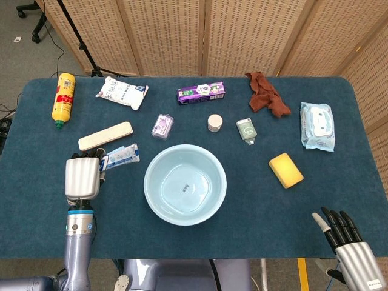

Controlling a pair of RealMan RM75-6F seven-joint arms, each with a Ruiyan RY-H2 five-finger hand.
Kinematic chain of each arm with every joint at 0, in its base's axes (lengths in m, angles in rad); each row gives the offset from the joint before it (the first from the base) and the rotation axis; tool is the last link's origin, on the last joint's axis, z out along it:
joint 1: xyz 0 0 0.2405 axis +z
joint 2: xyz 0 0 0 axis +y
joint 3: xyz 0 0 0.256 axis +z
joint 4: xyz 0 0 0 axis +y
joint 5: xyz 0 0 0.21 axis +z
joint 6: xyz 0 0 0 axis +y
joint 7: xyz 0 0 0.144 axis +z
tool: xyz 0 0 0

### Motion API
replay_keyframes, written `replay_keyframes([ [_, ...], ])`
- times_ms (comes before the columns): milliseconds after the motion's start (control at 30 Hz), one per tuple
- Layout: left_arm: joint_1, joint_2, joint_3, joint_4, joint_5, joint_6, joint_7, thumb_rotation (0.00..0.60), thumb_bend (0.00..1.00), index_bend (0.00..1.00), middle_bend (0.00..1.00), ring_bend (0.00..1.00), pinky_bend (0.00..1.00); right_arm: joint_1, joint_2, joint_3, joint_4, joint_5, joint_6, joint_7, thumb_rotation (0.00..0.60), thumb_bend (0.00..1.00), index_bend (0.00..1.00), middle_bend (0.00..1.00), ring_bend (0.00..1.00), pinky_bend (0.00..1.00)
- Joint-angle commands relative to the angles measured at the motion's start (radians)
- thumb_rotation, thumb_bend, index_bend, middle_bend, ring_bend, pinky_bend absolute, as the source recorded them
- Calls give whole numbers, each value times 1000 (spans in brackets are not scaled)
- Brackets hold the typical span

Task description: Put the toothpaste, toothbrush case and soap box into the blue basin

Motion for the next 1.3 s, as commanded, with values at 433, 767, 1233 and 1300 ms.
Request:
replay_keyframes([
  [433,-79,-118,5,37,89,-47,3,600,491,843,569,565,541,0,8,0,-3,3,3,11,600,131,0,0,0,0],
  [767,-133,-250,11,181,133,-100,-38,600,488,843,569,564,541,-1,24,1,-7,11,12,45,600,131,0,0,0,0],
  [1233,-154,-330,24,178,89,-188,-76,600,305,323,46,121,386,-1,37,5,-7,18,26,79,600,131,0,0,0,0],
  [1300,-150,-320,22,147,52,-210,-81,600,277,183,0,19,289,-2,37,6,-7,19,29,82,600,131,0,0,0,0],
])
